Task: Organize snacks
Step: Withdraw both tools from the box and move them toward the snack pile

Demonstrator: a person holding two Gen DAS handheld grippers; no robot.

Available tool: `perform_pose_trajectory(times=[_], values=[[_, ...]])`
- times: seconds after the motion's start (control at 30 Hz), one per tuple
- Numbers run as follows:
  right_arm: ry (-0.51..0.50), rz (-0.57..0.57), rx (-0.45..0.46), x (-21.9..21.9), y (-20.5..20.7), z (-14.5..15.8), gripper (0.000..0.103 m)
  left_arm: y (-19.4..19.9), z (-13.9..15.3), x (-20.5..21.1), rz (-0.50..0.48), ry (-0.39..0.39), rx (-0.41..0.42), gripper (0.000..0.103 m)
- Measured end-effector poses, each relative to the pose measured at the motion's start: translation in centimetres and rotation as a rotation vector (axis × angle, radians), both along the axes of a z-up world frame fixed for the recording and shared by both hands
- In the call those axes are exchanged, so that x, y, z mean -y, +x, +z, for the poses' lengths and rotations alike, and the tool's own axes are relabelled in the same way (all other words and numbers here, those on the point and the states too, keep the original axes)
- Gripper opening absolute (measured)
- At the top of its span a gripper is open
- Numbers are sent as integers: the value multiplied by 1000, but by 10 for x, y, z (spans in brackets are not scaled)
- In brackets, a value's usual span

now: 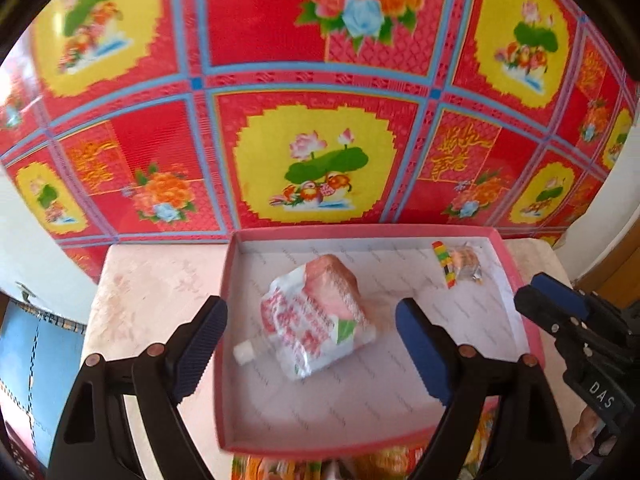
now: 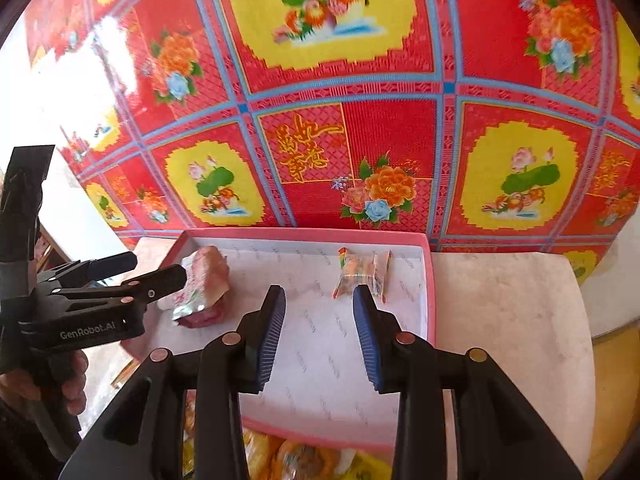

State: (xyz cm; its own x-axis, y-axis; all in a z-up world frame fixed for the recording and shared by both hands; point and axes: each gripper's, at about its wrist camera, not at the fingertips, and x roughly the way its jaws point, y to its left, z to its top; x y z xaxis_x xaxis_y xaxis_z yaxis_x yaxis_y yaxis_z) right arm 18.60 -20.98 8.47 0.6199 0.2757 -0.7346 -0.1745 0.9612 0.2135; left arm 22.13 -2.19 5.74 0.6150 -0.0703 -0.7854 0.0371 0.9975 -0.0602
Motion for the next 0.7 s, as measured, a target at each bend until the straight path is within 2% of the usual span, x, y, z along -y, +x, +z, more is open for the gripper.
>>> perform_pose_trajectory(times=[0.33, 0.7], values=[[0, -18, 6, 2, -38, 13, 40, -55, 23, -23, 33, -15, 16, 89], [10, -36, -37, 11, -64, 5, 40, -85, 13, -33, 51, -16, -17, 89]])
